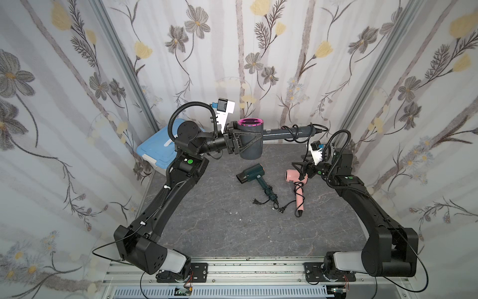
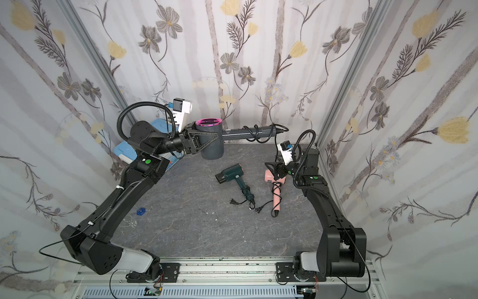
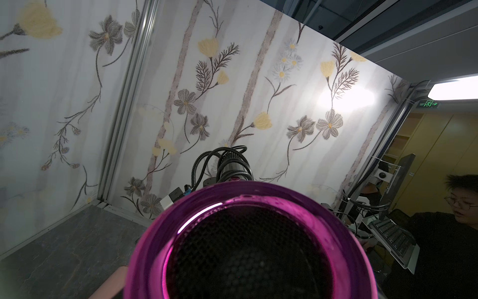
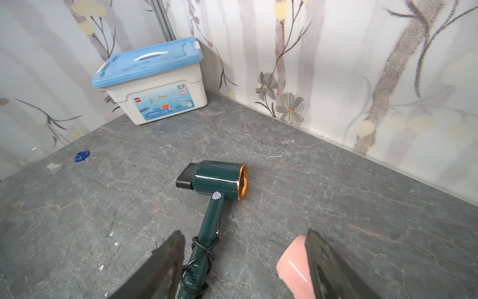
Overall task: Wrap the cord around the hair dryer
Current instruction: Wrap the power cord around the hair dryer.
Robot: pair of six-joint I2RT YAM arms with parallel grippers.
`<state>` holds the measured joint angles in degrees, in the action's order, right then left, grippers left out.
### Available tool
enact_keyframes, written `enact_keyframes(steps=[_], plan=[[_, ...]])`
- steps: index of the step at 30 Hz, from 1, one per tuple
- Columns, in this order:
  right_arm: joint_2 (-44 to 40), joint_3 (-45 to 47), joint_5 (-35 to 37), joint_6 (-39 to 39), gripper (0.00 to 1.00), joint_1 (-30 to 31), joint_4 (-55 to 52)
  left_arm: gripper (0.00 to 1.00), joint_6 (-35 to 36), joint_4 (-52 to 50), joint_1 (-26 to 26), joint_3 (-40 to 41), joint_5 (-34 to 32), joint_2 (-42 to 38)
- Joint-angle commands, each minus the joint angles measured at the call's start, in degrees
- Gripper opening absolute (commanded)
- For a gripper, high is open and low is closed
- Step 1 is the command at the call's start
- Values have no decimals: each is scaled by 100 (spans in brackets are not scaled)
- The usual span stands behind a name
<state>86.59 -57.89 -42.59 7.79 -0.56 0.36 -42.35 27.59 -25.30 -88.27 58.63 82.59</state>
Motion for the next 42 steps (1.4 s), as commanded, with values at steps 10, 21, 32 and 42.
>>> enact_keyframes(steps=[10,21,32,42], plan=[[-23,177,-276,-161,31,46,401,0,-429,890,111,-11,-399,10],[7,196,-573,-121,51,231,490,0,-784,1275,188,42,-464,108],[180,98,-469,23,22,731,519,0,-872,1343,219,125,-502,39],[147,150,-438,-15,0,728,603,0,-995,1520,262,243,-622,0]])
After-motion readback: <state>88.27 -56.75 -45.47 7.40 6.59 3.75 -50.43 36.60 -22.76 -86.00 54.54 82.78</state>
